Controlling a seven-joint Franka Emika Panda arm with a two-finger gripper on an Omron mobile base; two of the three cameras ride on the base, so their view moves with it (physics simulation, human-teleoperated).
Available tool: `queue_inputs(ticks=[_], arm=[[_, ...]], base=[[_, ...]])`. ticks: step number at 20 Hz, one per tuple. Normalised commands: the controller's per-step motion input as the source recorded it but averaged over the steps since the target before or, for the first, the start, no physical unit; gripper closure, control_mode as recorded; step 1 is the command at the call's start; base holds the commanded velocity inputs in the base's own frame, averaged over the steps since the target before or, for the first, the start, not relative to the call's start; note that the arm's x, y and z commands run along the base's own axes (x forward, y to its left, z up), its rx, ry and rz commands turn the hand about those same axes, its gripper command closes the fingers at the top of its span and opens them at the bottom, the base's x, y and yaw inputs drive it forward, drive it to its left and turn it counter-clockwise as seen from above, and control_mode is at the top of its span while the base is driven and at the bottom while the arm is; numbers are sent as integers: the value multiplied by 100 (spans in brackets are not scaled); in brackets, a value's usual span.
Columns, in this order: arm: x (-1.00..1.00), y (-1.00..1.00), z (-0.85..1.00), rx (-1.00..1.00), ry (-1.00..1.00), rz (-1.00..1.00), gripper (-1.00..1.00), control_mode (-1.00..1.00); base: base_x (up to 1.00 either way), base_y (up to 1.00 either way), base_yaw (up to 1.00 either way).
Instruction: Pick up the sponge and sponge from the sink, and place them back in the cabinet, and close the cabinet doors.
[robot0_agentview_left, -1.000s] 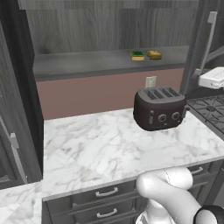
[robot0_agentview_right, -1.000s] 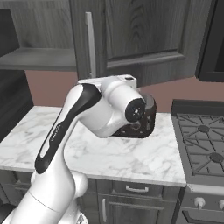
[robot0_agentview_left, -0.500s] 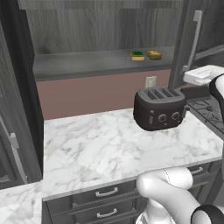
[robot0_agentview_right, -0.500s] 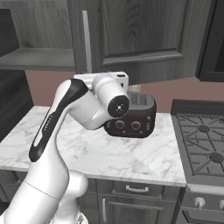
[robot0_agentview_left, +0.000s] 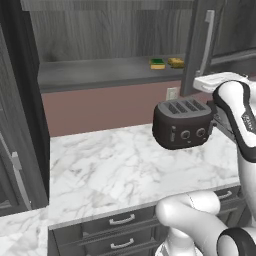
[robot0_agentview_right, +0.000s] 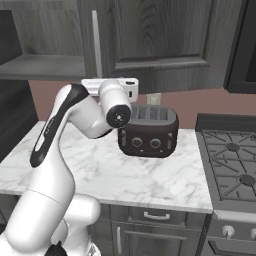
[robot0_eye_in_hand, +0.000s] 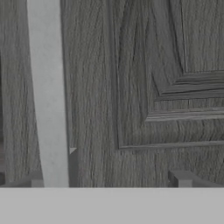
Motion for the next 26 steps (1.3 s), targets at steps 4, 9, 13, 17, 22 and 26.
queue_inputs(ticks=[4,9,13,17,22,26], arm=[[38,0,-1,2,-3,-2,-100,-100],[34,0,0,2,-3,-1,-100,-100],[34,0,0,3,-1,-1,-100,-100],[31,0,0,2,-1,0,-100,-100],[34,0,0,1,0,0,-100,-100],[33,0,0,0,0,0,-100,-100]], base=[[0,0,0],[0,0,0],[0,0,0],[0,0,0],[0,0,0],[0,0,0]])
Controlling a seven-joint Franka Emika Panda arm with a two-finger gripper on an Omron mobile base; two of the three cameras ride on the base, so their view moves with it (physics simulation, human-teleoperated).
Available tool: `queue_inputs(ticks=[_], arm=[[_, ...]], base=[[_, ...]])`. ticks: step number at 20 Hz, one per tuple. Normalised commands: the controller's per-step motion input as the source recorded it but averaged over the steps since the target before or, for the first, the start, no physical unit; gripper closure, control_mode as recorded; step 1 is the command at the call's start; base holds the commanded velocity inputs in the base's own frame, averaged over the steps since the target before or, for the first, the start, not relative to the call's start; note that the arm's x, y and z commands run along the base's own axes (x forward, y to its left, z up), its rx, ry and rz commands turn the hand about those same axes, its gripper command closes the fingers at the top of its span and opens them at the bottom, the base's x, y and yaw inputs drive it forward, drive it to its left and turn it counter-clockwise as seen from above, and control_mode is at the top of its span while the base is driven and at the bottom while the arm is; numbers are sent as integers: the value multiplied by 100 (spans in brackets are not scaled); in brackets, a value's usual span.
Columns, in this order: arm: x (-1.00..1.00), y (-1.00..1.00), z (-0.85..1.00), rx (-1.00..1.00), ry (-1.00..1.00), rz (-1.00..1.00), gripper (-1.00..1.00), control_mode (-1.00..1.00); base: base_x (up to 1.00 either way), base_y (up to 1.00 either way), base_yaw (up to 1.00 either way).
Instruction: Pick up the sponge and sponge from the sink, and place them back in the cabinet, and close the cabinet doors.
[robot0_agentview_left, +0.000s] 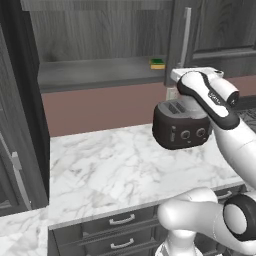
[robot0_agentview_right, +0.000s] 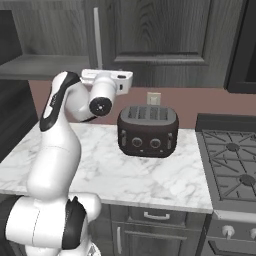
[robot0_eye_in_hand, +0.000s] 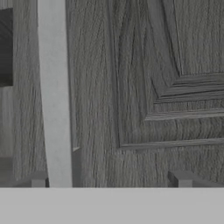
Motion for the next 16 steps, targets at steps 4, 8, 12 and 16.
queue_inputs(ticks=[4,8,12,16], arm=[[29,0,0,1,0,0,-100,-100],[28,0,0,2,0,0,-100,-100],[27,0,0,1,0,0,-100,-100],[19,0,0,0,0,0,-100,-100]], base=[[0,0,0],[0,0,0],[0,0,0],[0,0,0]])
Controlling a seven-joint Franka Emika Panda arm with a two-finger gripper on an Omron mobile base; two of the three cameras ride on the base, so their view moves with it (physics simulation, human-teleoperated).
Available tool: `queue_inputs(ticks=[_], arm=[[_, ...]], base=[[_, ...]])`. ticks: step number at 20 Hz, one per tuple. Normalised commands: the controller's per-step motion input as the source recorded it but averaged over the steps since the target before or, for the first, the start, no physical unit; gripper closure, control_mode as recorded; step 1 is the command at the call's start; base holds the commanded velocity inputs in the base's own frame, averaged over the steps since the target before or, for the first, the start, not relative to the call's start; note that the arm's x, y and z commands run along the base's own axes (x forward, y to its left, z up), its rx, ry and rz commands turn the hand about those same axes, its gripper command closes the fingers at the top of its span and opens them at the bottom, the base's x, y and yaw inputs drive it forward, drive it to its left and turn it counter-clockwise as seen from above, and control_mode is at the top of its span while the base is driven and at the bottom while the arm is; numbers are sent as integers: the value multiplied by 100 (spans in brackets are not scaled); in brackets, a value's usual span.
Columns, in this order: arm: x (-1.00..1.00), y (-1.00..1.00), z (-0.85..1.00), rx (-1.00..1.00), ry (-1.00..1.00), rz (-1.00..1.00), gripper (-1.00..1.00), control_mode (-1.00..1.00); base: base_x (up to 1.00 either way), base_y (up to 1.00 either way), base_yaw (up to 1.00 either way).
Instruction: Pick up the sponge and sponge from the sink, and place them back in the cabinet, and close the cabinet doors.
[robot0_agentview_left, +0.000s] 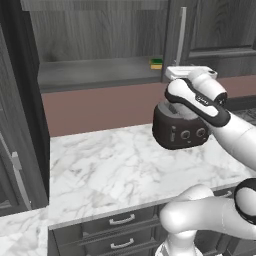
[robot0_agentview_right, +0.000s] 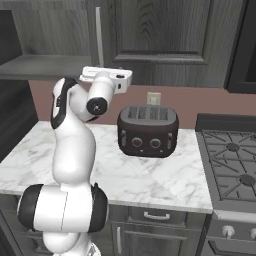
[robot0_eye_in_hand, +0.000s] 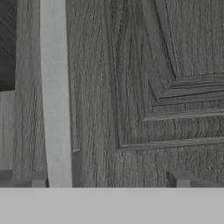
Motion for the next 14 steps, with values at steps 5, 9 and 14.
queue_inputs(ticks=[5,9,14], arm=[[11,0,0,0,0,0,-100,-100],[0,0,0,0,0,0,-100,-100],[-17,15,0,0,0,0,-100,-100]], base=[[0,0,0],[0,0,0],[0,0,0]])
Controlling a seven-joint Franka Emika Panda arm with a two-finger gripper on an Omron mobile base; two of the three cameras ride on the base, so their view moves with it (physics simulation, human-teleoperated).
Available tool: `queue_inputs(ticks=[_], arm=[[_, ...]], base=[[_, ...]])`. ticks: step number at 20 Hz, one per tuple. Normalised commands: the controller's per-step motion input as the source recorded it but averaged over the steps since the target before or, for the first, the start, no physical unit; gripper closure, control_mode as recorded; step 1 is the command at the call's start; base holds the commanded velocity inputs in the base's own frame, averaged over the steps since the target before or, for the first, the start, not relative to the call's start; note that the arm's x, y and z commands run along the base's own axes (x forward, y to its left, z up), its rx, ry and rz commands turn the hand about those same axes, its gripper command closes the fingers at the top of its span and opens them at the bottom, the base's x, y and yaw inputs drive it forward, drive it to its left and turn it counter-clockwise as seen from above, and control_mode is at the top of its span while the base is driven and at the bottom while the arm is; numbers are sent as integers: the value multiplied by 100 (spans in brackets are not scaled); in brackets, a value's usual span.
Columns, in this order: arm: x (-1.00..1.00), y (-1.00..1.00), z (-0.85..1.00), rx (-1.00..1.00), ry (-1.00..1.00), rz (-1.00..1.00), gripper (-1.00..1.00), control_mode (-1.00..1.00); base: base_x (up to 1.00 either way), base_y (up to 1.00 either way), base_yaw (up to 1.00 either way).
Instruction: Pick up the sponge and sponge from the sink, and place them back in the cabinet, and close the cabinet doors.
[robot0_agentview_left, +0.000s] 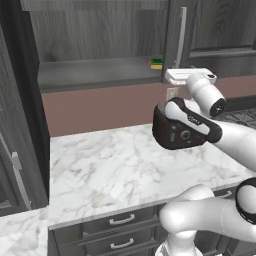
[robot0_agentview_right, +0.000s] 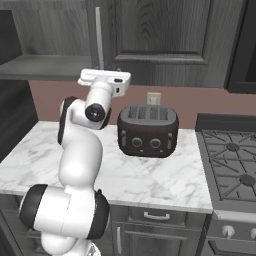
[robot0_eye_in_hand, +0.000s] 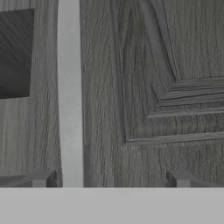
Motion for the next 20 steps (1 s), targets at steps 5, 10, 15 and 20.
queue_inputs(ticks=[5,10,15,20], arm=[[-25,16,4,0,1,0,-100,-100],[-23,8,12,0,4,0,-100,-100],[-24,2,17,0,7,-1,-100,-100],[-32,0,20,0,10,-3,-100,-100]], base=[[0,0,0],[0,0,0],[0,0,0],[0,0,0]])
